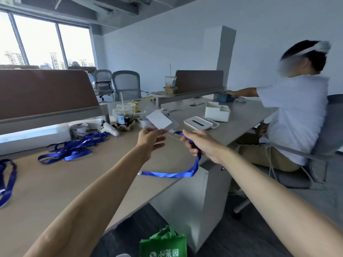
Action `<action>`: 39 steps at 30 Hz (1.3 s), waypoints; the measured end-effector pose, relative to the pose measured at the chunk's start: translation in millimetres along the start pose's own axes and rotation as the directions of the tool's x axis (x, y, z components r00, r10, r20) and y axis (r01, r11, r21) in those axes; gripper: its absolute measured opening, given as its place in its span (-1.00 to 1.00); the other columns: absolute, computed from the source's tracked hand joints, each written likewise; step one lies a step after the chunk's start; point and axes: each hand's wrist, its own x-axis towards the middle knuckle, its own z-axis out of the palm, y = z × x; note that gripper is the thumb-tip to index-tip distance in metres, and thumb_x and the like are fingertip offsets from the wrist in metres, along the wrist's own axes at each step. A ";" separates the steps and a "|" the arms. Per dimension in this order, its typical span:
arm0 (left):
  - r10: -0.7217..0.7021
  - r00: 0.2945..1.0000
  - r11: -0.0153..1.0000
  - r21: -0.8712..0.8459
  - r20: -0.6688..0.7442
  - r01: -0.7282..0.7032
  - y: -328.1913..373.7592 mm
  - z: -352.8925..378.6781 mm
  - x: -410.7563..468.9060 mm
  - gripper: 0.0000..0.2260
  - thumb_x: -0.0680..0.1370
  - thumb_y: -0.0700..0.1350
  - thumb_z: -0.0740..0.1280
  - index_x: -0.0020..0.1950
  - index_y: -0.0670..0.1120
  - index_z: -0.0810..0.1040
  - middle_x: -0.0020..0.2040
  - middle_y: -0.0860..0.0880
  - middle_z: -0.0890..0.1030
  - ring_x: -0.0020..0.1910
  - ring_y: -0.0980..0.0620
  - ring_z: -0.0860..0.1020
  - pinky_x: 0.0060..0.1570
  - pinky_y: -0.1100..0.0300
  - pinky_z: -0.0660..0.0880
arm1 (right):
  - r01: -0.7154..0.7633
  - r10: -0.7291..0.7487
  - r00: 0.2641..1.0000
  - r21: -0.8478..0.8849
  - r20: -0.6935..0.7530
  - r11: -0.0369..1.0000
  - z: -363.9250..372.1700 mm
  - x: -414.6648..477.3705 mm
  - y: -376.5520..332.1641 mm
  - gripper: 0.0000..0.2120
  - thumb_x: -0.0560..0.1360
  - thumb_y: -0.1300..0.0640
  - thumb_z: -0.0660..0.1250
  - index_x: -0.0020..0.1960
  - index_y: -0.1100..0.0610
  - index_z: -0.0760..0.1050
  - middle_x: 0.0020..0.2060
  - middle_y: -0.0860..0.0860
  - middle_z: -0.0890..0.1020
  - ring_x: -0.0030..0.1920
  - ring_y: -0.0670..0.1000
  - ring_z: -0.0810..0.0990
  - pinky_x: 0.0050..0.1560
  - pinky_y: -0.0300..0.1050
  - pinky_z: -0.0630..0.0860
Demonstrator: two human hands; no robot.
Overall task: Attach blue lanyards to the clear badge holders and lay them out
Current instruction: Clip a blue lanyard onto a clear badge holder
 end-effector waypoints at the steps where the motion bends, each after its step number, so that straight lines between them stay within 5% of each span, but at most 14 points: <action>1: 0.003 1.000 1.000 0.016 -0.001 -0.003 -1.2 1.7 -3.4 -0.76 0.52 -0.22 0.37 0.11 -0.10 0.37 -0.11 -0.02 0.67 -0.28 0.05 0.59 -0.41 0.23 0.53 | 0.000 0.000 1.000 0.021 0.000 1.000 -3.2 -5.3 -0.4 -0.69 0.65 -0.01 0.16 -0.13 0.16 0.49 -0.49 -0.03 0.40 -0.59 -0.09 0.27 -0.49 -0.22 0.27; 6: 0.044 0.999 0.999 0.010 0.019 -0.044 9.5 12.6 -25.6 -0.79 0.55 -0.20 0.33 0.11 -0.09 0.34 -0.07 -0.02 0.67 -0.25 0.05 0.57 -0.30 0.19 0.47 | 0.002 -0.002 1.000 -0.044 0.001 0.999 -19.9 -39.4 -7.8 -0.77 0.67 0.02 0.12 -0.04 0.15 0.40 -0.44 -0.01 0.39 -0.57 -0.09 0.24 -0.51 -0.23 0.24; 11: 0.085 0.995 0.994 0.069 0.055 -0.089 28.0 21.7 -50.1 -0.74 0.56 -0.18 0.32 0.22 -0.16 0.42 -0.12 0.04 0.70 -0.28 0.07 0.58 -0.30 0.18 0.48 | 0.096 -0.099 0.995 -0.161 -0.016 0.982 -27.9 -68.5 -18.8 -0.80 0.59 0.00 0.29 0.02 0.15 0.47 -0.29 0.01 0.52 -0.52 -0.09 0.29 -0.50 -0.25 0.11; 16: 0.095 0.993 0.993 0.068 0.068 -0.099 38.2 28.8 -59.7 -0.77 0.55 -0.18 0.33 0.17 -0.11 0.40 -0.09 0.01 0.70 -0.27 0.07 0.58 -0.31 0.18 0.48 | 0.073 -0.081 0.995 -0.118 -0.062 0.990 -26.7 -75.7 -16.5 -0.76 0.57 0.02 0.33 0.06 0.21 0.50 -0.22 0.04 0.63 -0.46 -0.03 0.50 -0.50 -0.20 0.32; 20: 0.088 0.992 0.993 0.074 0.092 -0.095 34.1 36.6 -55.6 -0.77 0.54 -0.18 0.35 0.17 -0.14 0.42 -0.07 -0.01 0.69 -0.24 0.04 0.57 -0.29 0.15 0.48 | 0.032 -0.031 0.999 0.082 -0.011 0.996 -26.8 -68.2 -9.0 -0.87 0.57 0.29 0.29 0.11 0.27 0.50 -0.09 0.15 0.67 -0.15 0.07 0.69 -0.17 -0.04 0.65; 22: 0.086 0.991 0.993 0.069 0.100 -0.093 29.2 39.2 -49.6 -0.80 0.55 -0.18 0.34 0.14 -0.14 0.41 -0.07 -0.02 0.69 -0.22 0.02 0.57 -0.28 0.14 0.48 | 0.020 -0.019 1.000 0.122 -0.011 0.992 -24.4 -58.6 -1.4 -0.83 0.54 0.28 0.34 0.12 0.29 0.52 -0.09 0.16 0.67 -0.10 0.08 0.67 -0.02 0.01 0.63; 26: 0.086 0.991 0.993 0.074 0.098 -0.093 21.8 36.8 -39.3 -0.83 0.55 -0.20 0.34 0.08 -0.13 0.39 -0.08 -0.03 0.69 -0.24 0.01 0.57 -0.27 0.13 0.49 | 0.047 -0.042 0.996 0.062 -0.077 0.997 -16.6 -40.0 12.0 -0.77 0.43 0.15 0.50 0.01 0.26 0.58 -0.24 0.08 0.67 -0.22 0.02 0.66 -0.10 -0.08 0.61; 33: 0.070 0.995 0.993 0.094 0.067 -0.076 11.9 20.4 -22.4 -0.81 0.54 -0.22 0.33 0.10 -0.13 0.38 -0.03 -0.08 0.68 -0.28 0.02 0.56 -0.31 0.15 0.48 | 0.060 -0.060 0.998 -0.019 0.029 0.998 -12.5 -13.8 28.1 -0.92 0.56 0.23 0.34 0.02 0.23 0.56 -0.19 0.11 0.72 -0.08 0.11 0.72 0.12 0.02 0.60; 36: 0.065 0.998 0.995 0.080 0.022 -0.067 8.2 13.6 -11.4 -0.79 0.53 -0.23 0.33 0.12 -0.12 0.37 -0.08 -0.06 0.68 -0.30 0.01 0.57 -0.33 0.17 0.49 | 0.014 -0.013 0.997 -0.012 0.071 1.000 -7.9 -4.1 33.7 -0.83 0.66 0.21 0.16 0.06 0.24 0.51 -0.32 0.06 0.55 -0.24 0.10 0.67 -0.04 -0.02 0.63; 39: 0.034 0.999 0.994 0.107 -0.038 -0.030 1.8 5.7 4.1 -0.77 0.54 -0.22 0.33 0.16 -0.12 0.38 -0.10 -0.02 0.68 -0.27 0.03 0.58 -0.33 0.17 0.49 | -0.052 0.053 0.996 -0.016 0.074 0.999 -0.3 8.3 41.0 -0.75 0.69 0.18 0.04 0.04 0.21 0.48 -0.38 -0.01 0.37 -0.43 -0.03 0.42 -0.34 -0.14 0.46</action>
